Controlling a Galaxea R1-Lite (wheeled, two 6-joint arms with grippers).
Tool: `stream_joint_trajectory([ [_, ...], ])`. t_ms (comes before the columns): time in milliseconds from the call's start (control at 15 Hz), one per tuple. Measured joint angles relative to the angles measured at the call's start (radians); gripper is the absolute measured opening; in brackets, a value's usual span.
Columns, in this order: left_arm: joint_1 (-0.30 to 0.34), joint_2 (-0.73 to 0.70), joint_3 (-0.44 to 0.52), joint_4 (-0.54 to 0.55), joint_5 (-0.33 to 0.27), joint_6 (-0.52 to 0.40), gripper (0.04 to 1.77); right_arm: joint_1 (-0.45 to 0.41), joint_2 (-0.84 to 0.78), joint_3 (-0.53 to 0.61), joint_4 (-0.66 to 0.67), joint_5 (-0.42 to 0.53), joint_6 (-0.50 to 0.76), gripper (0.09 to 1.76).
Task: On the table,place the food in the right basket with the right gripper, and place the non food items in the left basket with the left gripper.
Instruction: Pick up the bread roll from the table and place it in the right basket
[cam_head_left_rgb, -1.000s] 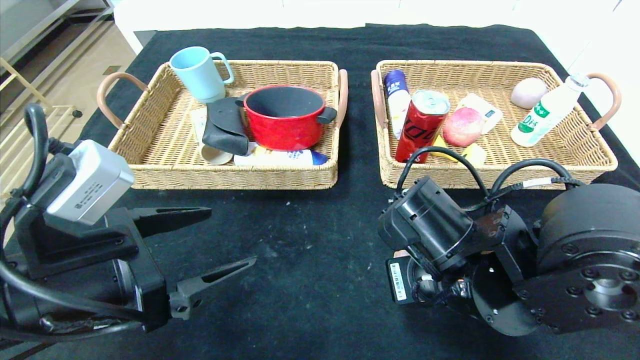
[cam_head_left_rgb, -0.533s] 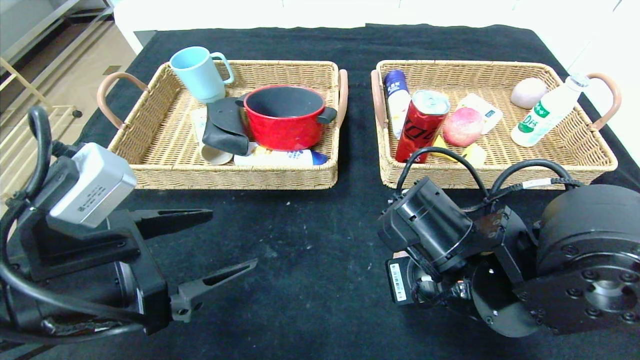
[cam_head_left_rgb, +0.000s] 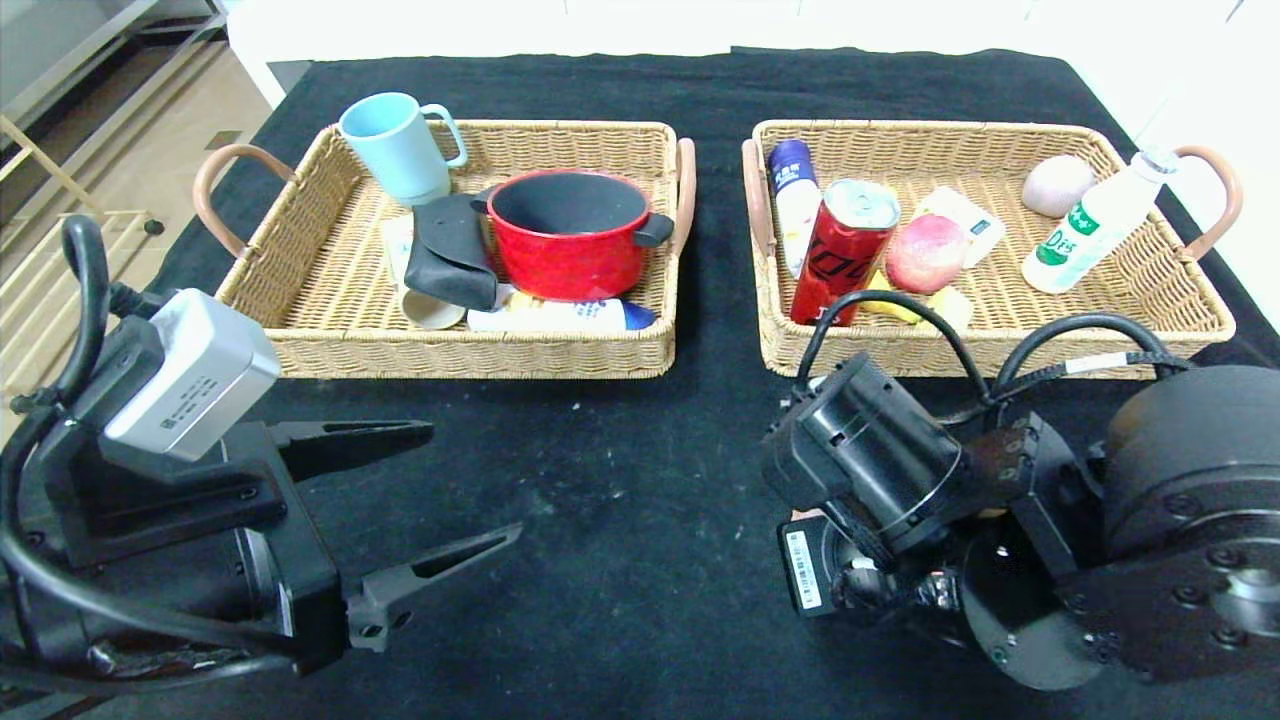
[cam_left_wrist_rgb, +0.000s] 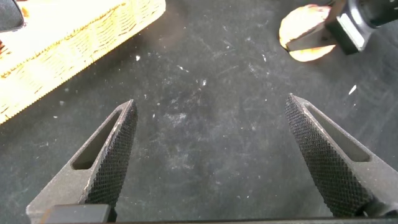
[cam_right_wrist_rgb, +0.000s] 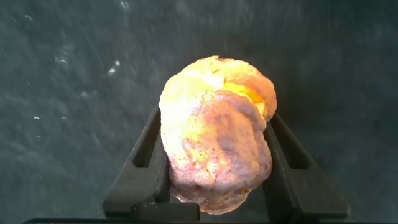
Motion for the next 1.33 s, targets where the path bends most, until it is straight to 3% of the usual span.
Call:
stream_joint_trajectory([
  [467,-0.002,0.000,-0.001,0.001,0.000,0.001,1.72,-0.004,-0.109,0.018,0.026,-0.049,-0.065,0.85],
  [667,-0.002,0.000,-0.001,0.000,-0.001,0.001,1.72,-0.050,-0.177,0.049,0.014,-0.049,-0.163,0.85],
  [1333,-0.006,-0.023,0.000,0.000,-0.003,0.007,1.72,-0.222,-0.330,0.052,0.006,-0.070,-0.297,0.85],
])
